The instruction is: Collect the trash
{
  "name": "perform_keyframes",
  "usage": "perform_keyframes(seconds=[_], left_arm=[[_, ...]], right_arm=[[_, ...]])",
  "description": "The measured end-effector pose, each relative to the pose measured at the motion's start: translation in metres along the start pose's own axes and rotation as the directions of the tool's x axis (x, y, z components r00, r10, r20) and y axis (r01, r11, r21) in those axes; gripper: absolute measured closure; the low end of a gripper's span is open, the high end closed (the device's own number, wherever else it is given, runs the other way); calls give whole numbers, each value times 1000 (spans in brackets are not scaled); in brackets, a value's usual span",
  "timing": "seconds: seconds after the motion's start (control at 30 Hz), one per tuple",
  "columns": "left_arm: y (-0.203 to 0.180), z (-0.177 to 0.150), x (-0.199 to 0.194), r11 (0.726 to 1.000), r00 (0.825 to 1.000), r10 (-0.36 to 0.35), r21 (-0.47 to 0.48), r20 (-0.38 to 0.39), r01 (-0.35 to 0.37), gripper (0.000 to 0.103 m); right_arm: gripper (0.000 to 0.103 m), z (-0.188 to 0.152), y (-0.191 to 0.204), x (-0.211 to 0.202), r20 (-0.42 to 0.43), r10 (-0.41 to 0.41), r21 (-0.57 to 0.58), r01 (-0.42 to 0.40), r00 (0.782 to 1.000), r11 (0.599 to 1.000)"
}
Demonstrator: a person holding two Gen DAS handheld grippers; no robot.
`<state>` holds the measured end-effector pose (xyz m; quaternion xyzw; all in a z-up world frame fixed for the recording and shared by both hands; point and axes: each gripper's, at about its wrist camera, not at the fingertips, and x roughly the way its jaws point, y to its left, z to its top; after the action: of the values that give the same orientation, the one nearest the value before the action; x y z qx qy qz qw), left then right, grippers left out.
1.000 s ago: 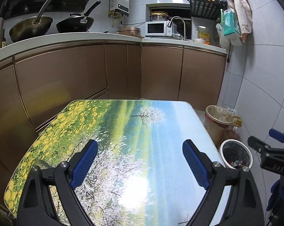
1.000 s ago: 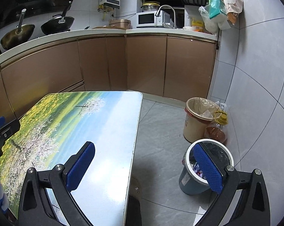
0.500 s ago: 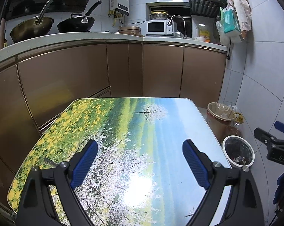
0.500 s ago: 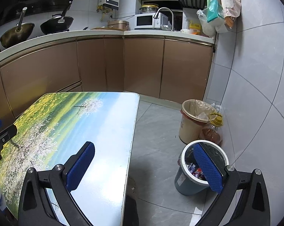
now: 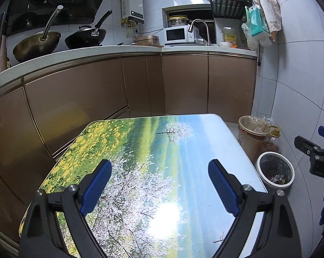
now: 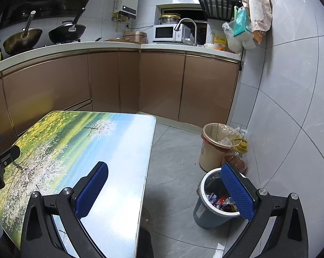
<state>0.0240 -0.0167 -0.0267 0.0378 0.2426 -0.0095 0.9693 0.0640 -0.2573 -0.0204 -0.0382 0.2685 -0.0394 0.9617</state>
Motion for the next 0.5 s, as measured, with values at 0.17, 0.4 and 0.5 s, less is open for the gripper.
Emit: perform_keyframes(seconds=[0.17, 0.4, 0.5], left_arm=[[5, 0, -2, 1000, 1000, 4, -14, -4, -4, 12], [8, -1, 0, 1000, 1000, 3, -26, -11, -3, 12], [8, -1, 1, 1000, 1000, 0, -30, -12, 0, 12]], right_arm=[[0, 0, 2, -1, 1, 2, -6, -2, 1000, 1000], [0, 0, 5, -1, 0, -2, -14, 2, 1000, 1000], [0, -1, 6, 0, -2, -4, -18, 4, 1000, 1000]])
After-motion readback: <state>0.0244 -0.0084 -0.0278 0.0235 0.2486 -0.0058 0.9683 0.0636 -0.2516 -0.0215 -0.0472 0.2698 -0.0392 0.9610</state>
